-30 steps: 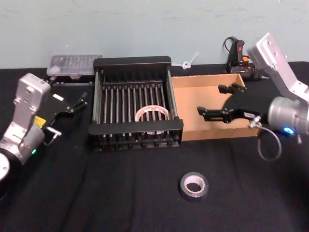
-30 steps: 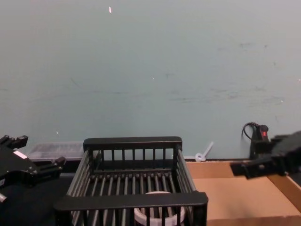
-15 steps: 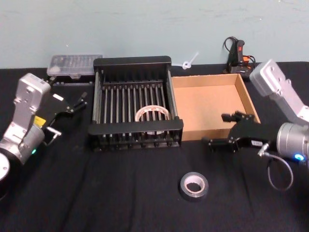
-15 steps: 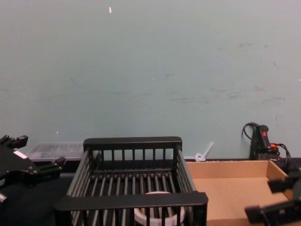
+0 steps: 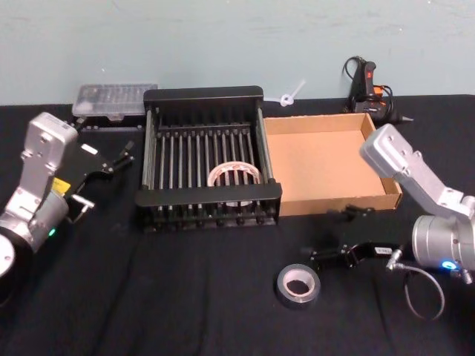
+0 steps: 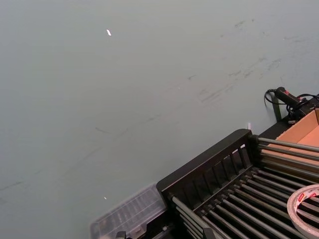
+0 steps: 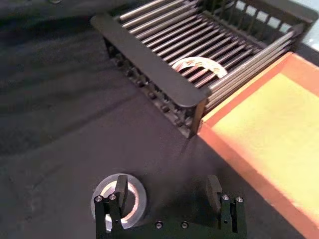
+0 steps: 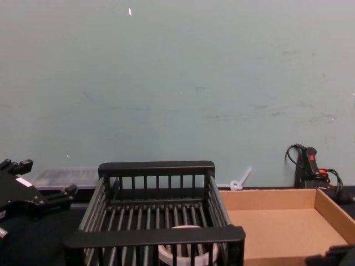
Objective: Pick up the white tape and place it into the black box , Pick up the silver tape and place it into the brown box.
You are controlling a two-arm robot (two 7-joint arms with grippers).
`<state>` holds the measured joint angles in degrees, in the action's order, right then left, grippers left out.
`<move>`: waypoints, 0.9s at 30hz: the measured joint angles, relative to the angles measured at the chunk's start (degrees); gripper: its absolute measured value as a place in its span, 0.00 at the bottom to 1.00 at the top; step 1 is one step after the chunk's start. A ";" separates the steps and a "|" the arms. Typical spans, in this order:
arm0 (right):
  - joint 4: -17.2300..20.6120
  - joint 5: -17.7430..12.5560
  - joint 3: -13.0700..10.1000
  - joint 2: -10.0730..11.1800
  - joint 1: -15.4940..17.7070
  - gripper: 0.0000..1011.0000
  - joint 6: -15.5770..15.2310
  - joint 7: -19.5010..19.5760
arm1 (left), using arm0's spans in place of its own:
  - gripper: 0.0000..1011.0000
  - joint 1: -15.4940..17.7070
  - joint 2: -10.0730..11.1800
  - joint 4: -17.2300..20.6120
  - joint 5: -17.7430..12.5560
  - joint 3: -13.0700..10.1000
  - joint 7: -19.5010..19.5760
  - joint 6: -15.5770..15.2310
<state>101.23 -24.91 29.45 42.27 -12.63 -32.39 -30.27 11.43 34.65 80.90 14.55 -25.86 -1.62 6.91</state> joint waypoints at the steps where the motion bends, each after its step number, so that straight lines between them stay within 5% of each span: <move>1: -0.10 0.01 0.24 0.03 -0.14 0.99 -0.07 -0.20 | 0.99 0.00 0.00 0.00 0.00 0.00 0.00 0.00; 27: -2.32 0.70 6.15 1.05 -3.57 0.99 -1.84 -3.68 | 0.99 0.00 0.00 0.00 0.00 0.00 0.00 0.00</move>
<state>98.91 -24.20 35.60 43.32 -16.20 -34.24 -33.94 11.43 34.65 80.90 14.55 -25.86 -1.62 6.91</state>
